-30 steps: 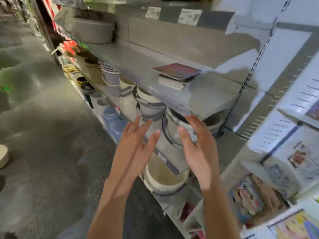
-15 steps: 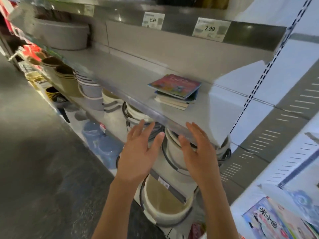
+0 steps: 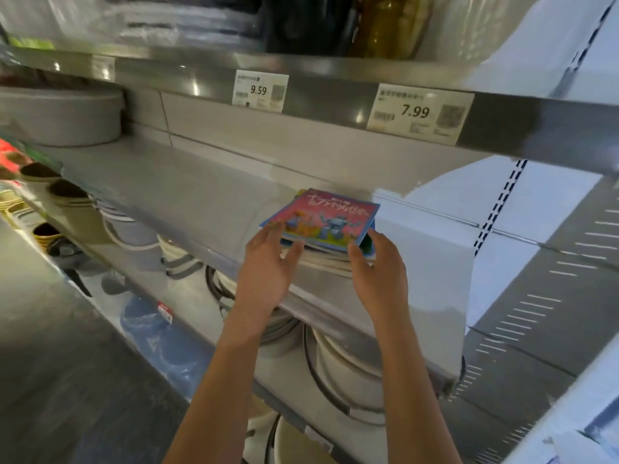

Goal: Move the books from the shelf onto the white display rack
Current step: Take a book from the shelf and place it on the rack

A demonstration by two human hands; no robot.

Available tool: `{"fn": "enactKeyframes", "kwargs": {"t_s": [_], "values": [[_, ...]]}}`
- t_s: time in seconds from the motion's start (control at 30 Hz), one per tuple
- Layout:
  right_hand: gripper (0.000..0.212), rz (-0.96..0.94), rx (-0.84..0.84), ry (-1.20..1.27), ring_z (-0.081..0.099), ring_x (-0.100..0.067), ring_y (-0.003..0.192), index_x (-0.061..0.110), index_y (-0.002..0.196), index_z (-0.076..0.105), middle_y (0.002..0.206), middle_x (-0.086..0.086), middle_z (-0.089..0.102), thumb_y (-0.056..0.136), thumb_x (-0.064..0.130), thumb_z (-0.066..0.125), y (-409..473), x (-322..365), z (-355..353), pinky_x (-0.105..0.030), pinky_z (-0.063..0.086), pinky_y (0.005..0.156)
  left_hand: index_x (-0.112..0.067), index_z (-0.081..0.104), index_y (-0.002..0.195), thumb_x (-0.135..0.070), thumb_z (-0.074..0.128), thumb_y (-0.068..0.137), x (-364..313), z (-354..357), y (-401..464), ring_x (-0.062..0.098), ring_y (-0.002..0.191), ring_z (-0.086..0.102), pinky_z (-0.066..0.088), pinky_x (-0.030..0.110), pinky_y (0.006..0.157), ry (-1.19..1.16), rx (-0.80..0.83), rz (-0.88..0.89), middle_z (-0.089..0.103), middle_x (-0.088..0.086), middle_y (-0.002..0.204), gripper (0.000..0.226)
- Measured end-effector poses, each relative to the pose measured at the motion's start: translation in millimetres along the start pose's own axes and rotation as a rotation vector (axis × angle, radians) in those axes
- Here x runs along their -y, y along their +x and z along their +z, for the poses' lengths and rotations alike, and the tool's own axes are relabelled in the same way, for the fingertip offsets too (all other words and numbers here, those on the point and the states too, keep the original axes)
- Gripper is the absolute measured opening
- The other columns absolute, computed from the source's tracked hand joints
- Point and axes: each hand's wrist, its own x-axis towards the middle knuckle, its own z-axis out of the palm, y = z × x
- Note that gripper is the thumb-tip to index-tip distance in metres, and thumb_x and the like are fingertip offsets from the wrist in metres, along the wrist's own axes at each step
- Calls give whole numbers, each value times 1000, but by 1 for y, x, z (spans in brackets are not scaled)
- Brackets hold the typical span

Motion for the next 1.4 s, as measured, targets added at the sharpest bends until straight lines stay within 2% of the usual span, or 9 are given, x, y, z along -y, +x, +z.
{"fn": "enactKeyframes", "kwargs": {"t_s": [0.17, 0.4, 0.47, 0.67, 0.8, 0.93, 1.13, 1.27, 1.4], "values": [[47, 45, -42, -37, 61, -22, 99, 30, 114, 58, 103, 2, 65, 80, 56, 41, 51, -13, 28, -45, 54, 86, -18, 57, 130, -40, 51, 99, 20, 14, 65, 37, 116, 54, 49, 49, 94, 11, 29, -108, 56, 12, 127, 40], [15, 203, 33, -128, 58, -38, 97, 27, 77, 46, 93, -12, 65, 85, 39, 48, 66, -4, 40, -41, 44, 88, -11, 63, 96, -45, 65, 85, 30, 13, 112, 31, 76, 55, 40, 33, 65, 141, 131, -228, 61, 8, 84, 35], [17, 231, 58, -157, 56, -38, 103, 28, 86, 48, 98, -7, 66, 81, 44, 45, 71, -3, 42, -40, 41, 92, -7, 65, 90, -45, 70, 82, 33, 14, 118, 32, 74, 58, 37, 32, 61, 35, 141, -260, 60, 8, 77, 39], [32, 238, 72, -101, 60, -32, 111, 31, 115, 55, 118, -2, 66, 84, 40, 52, 72, 5, 44, -48, 46, 101, -1, 66, 101, -37, 68, 87, 34, 20, 119, 36, 91, 63, 44, 32, 70, -150, 150, -254, 65, 13, 91, 38], [4, 221, 62, -51, 66, -25, 98, 28, 91, 59, 109, -4, 71, 90, 24, 57, 69, 7, 40, -47, 51, 95, -1, 64, 95, -32, 73, 84, 26, 21, 107, 32, 83, 62, 40, 30, 67, -170, 182, -225, 65, 12, 88, 34], [13, 250, -7, -10, 67, -22, 95, 31, 84, 55, 104, -2, 70, 89, 23, 64, 68, 2, 40, -44, 53, 92, -9, 63, 86, -29, 76, 83, 26, 19, 100, 31, 78, 65, 42, 29, 64, -237, 188, -208, 65, 9, 81, 25], [19, 302, -144, -2, 57, -10, 68, 15, 94, 54, 85, 4, 59, 90, 28, 69, 64, -5, 37, -17, 42, 57, -19, 63, 82, -28, 76, 84, 22, 10, 98, 16, 62, 61, 45, 24, 50, -365, 165, -192, 62, -4, 69, 16], [17, 287, -113, -8, 63, -15, 75, 23, 80, 57, 88, -2, 65, 88, 28, 71, 53, 1, 33, -22, 49, 63, -9, 72, 96, -27, 75, 86, 29, 8, 97, 12, 64, 61, 43, 22, 53, -447, 211, -181, 68, 0, 78, 20], [17, 331, -133, 63, 60, -9, 71, 22, 88, 54, 93, 0, 61, 90, 28, 69, 39, 3, 30, -25, 49, 68, -11, 75, 99, -21, 71, 90, 38, 0, 86, 13, 71, 65, 46, 22, 58, -424, 296, -93, 74, 4, 87, 14]]}}
